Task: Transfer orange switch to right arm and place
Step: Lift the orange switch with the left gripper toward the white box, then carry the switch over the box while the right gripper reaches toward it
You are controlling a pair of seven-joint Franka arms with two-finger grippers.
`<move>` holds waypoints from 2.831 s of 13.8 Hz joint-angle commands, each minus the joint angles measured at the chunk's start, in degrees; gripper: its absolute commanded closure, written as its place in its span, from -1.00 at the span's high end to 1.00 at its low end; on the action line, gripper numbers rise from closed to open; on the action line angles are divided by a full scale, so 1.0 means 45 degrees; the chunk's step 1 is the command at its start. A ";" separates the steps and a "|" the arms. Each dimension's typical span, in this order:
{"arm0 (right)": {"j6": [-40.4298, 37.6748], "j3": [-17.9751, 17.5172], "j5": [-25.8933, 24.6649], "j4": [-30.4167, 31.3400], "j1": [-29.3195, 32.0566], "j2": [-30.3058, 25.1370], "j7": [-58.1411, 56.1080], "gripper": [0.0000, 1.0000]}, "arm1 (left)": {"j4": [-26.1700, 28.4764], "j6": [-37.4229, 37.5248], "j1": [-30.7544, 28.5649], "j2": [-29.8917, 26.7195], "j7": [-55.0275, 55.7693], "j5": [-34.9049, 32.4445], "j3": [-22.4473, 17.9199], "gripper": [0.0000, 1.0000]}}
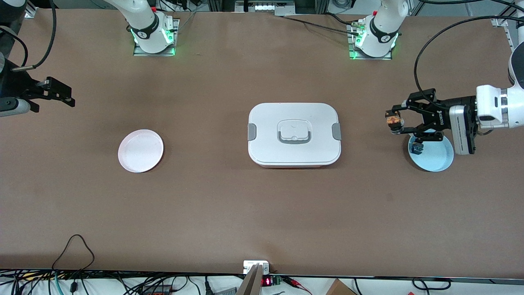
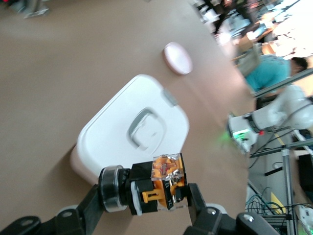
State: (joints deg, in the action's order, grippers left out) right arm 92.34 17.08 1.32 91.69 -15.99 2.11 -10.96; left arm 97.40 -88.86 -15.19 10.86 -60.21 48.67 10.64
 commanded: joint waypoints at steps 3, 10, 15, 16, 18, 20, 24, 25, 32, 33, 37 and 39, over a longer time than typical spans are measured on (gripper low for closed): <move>-0.0129 0.0012 0.0116 -0.0161 0.0058 0.0040 -0.0103 1.00 | 0.0250 0.0761 0.0463 0.0260 -0.4462 0.3633 -0.0099 -1.00; -0.0052 0.0012 0.0116 -0.0161 0.0058 0.0040 -0.0005 1.00 | 0.0289 0.1933 0.0855 0.0964 -0.7165 0.5295 -0.0099 -1.00; 0.0628 0.0031 0.0017 -0.0180 0.0232 0.0059 -0.0084 1.00 | 0.0289 0.2266 0.1519 0.1433 -0.8122 0.5921 -0.0099 -1.00; 0.1019 0.0032 0.0076 -0.0161 0.0485 0.0233 -0.0122 1.00 | 0.0289 0.2266 0.1771 0.1492 -0.8163 0.5961 -0.0099 -1.00; 0.1023 0.0012 0.0096 -0.0142 0.0468 0.0371 -0.0123 1.00 | 0.0309 0.2285 0.1909 0.1570 -0.8241 0.5962 -0.0099 -1.00; 0.0713 -0.0046 0.0077 -0.0082 0.0351 0.1071 -0.0162 1.00 | 0.0387 0.2324 0.2163 0.1823 -0.8280 0.6078 -0.0099 -1.00; 0.0399 -0.0163 0.1026 -0.0161 0.0077 0.1114 -0.0259 1.00 | 0.0367 0.2325 0.3021 0.2272 -0.8708 0.6742 -0.0099 -1.00; 0.0282 -0.0125 0.2426 -0.0064 0.0077 0.1075 -0.0337 1.00 | 0.0329 0.2305 0.3178 0.2389 -0.8884 0.6820 -0.0099 -1.00; -0.0422 -0.0124 1.2173 0.1222 0.0156 0.1973 -0.0395 1.00 | 0.0309 0.1311 0.3492 0.2469 -1.0328 0.7505 -0.0099 -1.00; -0.0306 -0.0144 1.3133 0.1613 0.0000 0.1973 -0.0357 1.00 | 0.0290 0.1309 0.3492 0.2507 -1.0350 0.7524 -0.0099 -1.00; 0.0746 -0.0164 1.7450 0.3702 -0.0915 0.1876 -0.0396 1.00 | 0.0211 0.0743 0.3570 0.2663 -1.1773 0.8050 -0.0080 -1.00; 0.2420 -0.0164 1.8723 0.3921 -0.2278 0.1876 -0.0377 1.00 | 0.0250 0.0703 0.3746 0.2742 -1.2360 0.8364 -0.0099 -1.00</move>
State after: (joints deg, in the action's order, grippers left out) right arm 97.11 16.20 80.84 106.76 -20.89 12.34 -12.26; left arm 98.96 -85.14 0.45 22.34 -110.94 83.98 10.59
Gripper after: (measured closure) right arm 0.000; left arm 0.264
